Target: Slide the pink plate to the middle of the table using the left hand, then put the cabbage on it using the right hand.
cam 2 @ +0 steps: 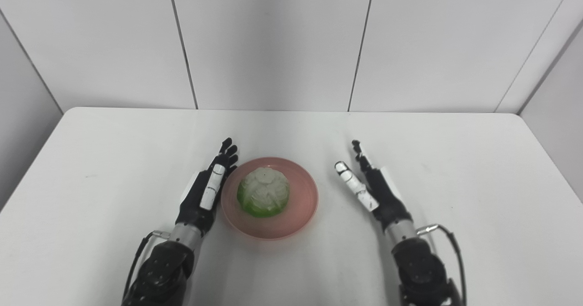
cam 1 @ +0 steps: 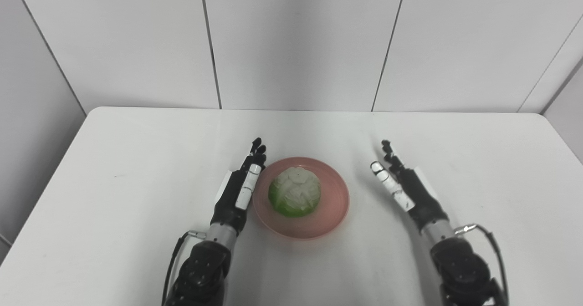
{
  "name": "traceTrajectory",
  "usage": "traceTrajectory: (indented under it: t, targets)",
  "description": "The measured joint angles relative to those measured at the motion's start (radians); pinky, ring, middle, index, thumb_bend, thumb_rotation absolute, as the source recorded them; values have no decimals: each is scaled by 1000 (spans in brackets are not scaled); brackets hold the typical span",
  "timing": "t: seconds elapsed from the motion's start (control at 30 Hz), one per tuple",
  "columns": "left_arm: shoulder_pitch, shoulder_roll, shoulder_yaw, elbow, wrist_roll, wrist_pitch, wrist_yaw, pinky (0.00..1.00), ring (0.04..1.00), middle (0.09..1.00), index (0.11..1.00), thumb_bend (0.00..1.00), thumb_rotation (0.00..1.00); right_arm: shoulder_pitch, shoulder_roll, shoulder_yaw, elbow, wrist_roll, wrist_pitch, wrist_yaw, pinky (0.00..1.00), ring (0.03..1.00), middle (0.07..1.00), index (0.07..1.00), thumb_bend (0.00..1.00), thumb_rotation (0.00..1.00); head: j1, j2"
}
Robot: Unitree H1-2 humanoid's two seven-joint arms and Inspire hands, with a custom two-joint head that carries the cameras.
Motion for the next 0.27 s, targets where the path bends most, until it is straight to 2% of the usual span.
traceTrajectory:
  t: [0.13, 0.27]
  targets:
    - [56, 3, -7, -92, 40, 48, 6, 1000, 1000, 1000, 1000, 779, 1000, 0, 4, -24, 28, 76, -23, -14, 1000, 1000, 1000, 1000, 737, 1000, 5, 0]
    - [89, 13, -5, -135, 36, 63, 2, 1000, 1000, 1000, 1000, 736, 1000, -1, 4, -27, 54, 118, -56, -19, 1000, 1000, 1000, 1000, 675, 1000, 9, 2]
